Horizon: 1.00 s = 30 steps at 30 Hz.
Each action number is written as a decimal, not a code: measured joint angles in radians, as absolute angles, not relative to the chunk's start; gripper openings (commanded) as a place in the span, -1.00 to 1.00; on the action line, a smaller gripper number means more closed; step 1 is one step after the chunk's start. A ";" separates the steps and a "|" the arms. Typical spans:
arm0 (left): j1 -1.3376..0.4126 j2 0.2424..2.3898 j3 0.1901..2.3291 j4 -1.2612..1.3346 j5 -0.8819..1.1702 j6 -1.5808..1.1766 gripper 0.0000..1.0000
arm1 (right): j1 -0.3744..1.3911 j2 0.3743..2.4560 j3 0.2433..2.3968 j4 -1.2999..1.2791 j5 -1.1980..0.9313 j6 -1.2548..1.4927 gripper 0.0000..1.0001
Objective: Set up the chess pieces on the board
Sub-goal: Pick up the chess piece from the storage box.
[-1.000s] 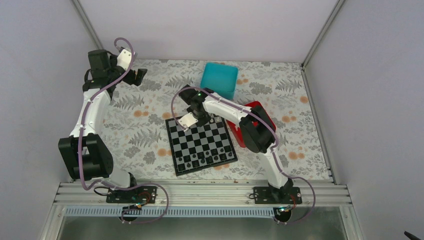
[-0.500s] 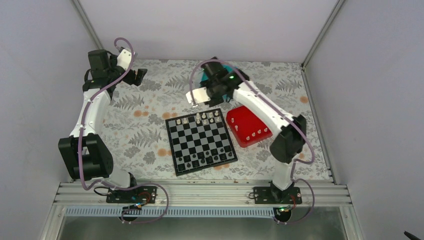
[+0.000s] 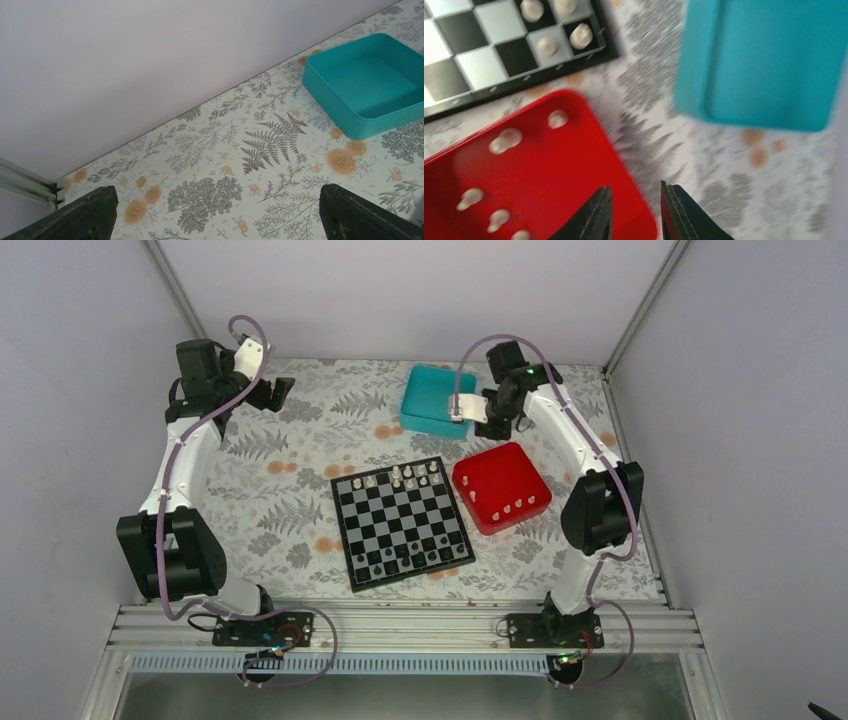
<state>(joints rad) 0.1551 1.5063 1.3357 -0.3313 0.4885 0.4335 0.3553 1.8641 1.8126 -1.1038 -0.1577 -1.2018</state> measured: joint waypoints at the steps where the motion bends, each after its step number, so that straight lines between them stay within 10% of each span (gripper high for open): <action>1: 0.155 1.506 1.336 -0.332 0.489 0.434 1.00 | 0.338 1.856 1.776 -1.105 -0.155 -1.198 -0.42; 30: 0.155 1.516 1.336 -0.339 0.490 0.434 1.00 | 0.368 1.885 1.439 -1.088 -0.205 -1.154 -0.02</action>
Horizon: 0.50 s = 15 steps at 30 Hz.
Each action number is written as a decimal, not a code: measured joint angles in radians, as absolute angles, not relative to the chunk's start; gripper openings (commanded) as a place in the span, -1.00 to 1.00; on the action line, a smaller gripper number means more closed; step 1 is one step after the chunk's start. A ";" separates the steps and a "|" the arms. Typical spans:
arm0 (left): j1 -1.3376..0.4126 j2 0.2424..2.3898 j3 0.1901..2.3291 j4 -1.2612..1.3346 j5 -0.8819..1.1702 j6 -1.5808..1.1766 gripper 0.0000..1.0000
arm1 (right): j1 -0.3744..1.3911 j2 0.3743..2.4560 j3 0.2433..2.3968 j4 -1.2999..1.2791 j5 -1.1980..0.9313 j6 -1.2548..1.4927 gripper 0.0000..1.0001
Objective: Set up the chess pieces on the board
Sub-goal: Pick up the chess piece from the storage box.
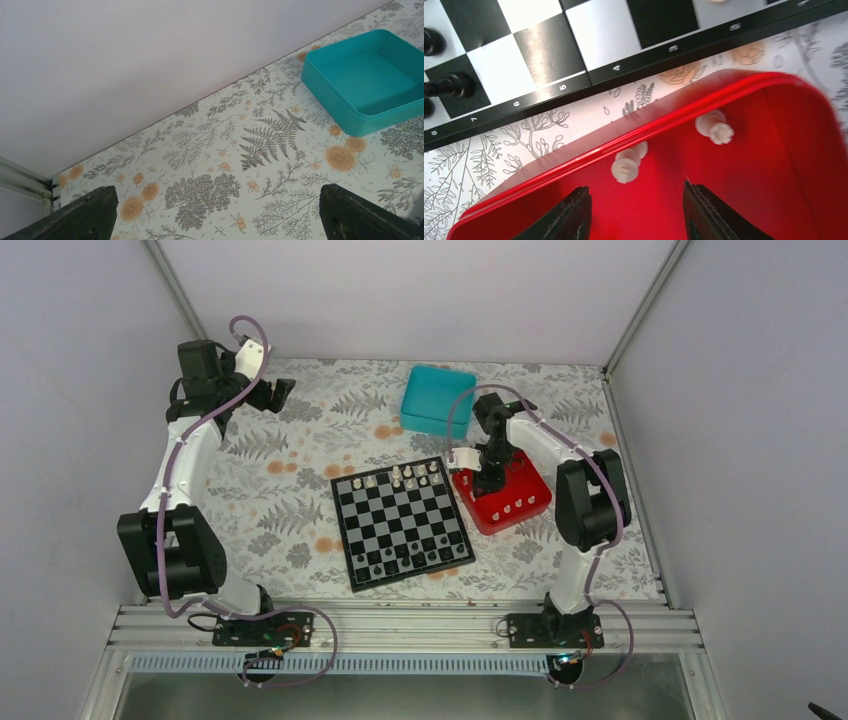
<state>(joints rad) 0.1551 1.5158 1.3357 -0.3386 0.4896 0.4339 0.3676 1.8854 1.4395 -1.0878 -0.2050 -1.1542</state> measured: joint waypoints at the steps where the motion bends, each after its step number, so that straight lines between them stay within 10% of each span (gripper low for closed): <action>1: 0.155 1.516 1.336 -0.339 0.490 0.434 1.00 | 0.368 1.890 1.432 -1.087 -0.205 -1.154 -0.02; 15: 0.155 1.517 1.336 -0.339 0.490 0.434 1.00 | 0.379 1.903 1.398 -1.057 -0.216 -1.155 -0.19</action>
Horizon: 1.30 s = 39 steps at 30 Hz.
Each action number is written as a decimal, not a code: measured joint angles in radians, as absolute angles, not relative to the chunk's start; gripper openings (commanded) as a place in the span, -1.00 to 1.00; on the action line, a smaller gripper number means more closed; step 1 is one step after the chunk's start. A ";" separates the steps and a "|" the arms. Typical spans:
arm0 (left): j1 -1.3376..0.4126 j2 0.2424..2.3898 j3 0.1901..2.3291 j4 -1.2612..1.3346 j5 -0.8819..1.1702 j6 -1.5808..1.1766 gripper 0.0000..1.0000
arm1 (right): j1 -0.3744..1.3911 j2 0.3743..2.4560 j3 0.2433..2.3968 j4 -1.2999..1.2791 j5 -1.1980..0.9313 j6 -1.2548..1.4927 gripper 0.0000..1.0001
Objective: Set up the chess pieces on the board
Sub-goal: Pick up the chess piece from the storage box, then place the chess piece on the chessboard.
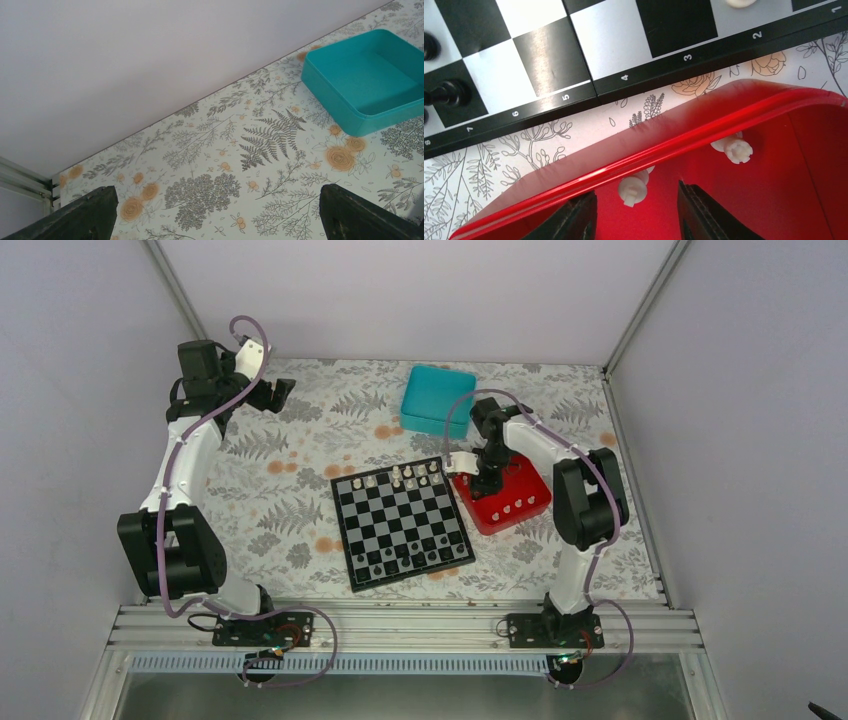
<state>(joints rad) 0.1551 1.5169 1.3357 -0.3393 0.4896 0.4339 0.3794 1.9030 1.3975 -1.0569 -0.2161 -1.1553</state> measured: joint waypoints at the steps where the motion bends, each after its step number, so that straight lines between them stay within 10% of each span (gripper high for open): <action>1: 0.155 1.517 1.336 -0.339 0.490 0.434 1.00 | 0.379 1.904 1.398 -1.053 -0.217 -1.156 -0.23; 11: 0.155 1.517 1.336 -0.339 0.490 0.434 1.00 | 0.379 1.919 1.391 -1.031 -0.227 -1.157 -0.80; 39: 0.155 1.517 1.336 -0.339 0.498 0.433 1.00 | 0.572 1.983 1.967 -1.175 -0.117 -1.170 -0.82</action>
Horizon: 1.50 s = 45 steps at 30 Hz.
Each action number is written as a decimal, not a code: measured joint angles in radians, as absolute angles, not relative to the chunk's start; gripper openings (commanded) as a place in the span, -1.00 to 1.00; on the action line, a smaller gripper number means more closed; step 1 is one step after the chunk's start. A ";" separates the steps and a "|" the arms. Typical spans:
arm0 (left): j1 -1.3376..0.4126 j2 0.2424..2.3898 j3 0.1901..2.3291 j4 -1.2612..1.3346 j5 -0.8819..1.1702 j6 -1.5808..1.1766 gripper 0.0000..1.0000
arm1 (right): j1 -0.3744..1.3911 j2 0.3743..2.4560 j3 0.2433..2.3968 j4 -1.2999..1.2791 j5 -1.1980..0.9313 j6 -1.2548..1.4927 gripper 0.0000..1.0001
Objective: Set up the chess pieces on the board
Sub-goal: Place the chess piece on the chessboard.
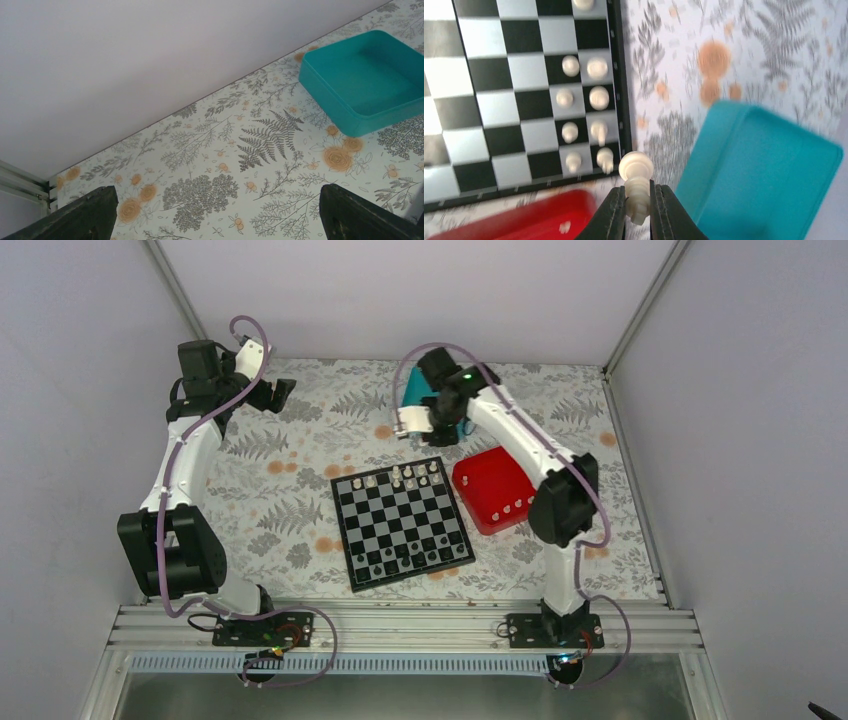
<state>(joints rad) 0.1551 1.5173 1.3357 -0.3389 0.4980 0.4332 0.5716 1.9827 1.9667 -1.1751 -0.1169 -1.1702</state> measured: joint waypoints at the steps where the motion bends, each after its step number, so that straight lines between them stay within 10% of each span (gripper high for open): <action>1: 0.155 1.517 1.336 -0.339 0.499 0.433 1.00 | 0.593 2.011 1.993 -1.169 -0.119 -1.174 -0.82; 45: 0.155 1.517 1.336 -0.339 0.512 0.433 1.00 | 0.790 2.363 2.171 -1.139 -0.117 -1.238 -0.76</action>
